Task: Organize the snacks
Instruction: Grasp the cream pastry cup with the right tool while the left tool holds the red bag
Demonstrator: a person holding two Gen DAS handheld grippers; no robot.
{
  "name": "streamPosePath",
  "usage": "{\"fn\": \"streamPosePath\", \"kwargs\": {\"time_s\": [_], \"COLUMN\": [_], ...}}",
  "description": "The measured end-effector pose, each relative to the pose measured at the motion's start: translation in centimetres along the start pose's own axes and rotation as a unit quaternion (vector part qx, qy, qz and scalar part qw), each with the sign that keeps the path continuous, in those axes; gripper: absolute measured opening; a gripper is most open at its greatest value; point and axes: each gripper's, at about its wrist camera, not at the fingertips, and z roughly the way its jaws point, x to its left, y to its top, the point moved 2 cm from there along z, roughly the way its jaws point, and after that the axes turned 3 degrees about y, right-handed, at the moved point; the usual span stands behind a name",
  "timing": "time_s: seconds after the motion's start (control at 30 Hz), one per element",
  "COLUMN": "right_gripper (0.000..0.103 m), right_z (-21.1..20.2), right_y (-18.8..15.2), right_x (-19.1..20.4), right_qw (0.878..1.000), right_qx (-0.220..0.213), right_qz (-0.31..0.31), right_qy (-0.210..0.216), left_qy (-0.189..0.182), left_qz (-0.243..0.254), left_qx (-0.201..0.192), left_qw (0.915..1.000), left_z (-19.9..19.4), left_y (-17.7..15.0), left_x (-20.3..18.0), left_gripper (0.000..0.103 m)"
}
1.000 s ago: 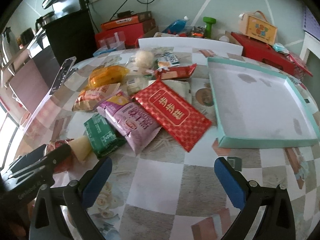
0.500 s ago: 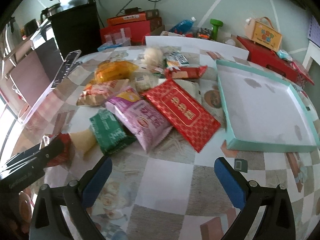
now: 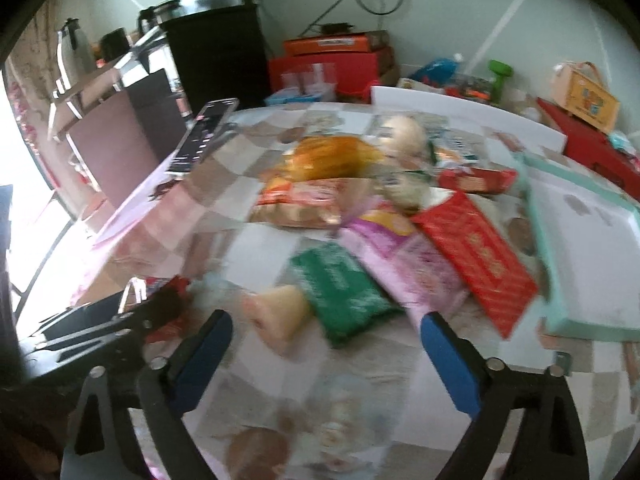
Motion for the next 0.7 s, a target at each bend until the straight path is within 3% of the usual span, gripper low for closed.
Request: {"fn": "streamPosePath", "kwargs": {"time_s": [0.23, 0.7], "right_gripper": [0.075, 0.058], "right_z": [1.2, 4.8], "right_y": [-0.1, -0.7], "right_x": [2.5, 3.5], "right_qw": [0.999, 0.998], "right_qx": [0.010, 0.045], "right_qz": [-0.024, -0.038], "right_qy": [0.029, 0.010], "left_qy": [0.006, 0.010], "left_qz": [-0.011, -0.001], "left_qx": [0.003, -0.002], "left_qw": [0.9999, 0.9999], "left_z": [0.3, 0.7], "left_y": [0.1, -0.1], "left_x": [1.9, 2.0], "left_gripper": [0.066, 0.066]}}
